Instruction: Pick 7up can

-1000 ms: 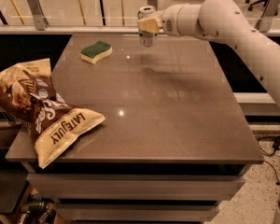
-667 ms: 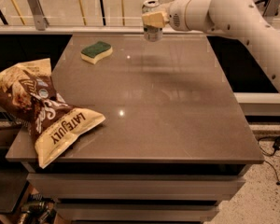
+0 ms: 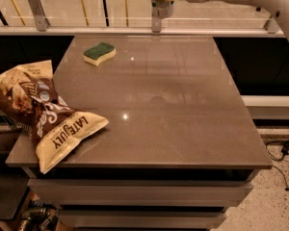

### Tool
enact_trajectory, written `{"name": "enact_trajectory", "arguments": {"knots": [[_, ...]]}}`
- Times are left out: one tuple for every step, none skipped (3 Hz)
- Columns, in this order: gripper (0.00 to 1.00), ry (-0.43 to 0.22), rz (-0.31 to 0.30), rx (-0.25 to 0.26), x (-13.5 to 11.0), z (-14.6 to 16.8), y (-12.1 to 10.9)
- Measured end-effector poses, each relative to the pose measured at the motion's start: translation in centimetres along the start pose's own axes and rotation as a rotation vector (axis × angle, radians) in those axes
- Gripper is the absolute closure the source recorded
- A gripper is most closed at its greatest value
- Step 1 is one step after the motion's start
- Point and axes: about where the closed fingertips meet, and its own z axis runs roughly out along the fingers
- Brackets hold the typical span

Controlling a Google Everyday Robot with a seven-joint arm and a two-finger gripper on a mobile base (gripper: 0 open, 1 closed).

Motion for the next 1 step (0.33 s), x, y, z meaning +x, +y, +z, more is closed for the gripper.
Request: {"name": "enact_trajectory", "arguments": {"knots": [[1.00,0.000,-0.001,0.001,-0.15,-0.06,0.02]]}}
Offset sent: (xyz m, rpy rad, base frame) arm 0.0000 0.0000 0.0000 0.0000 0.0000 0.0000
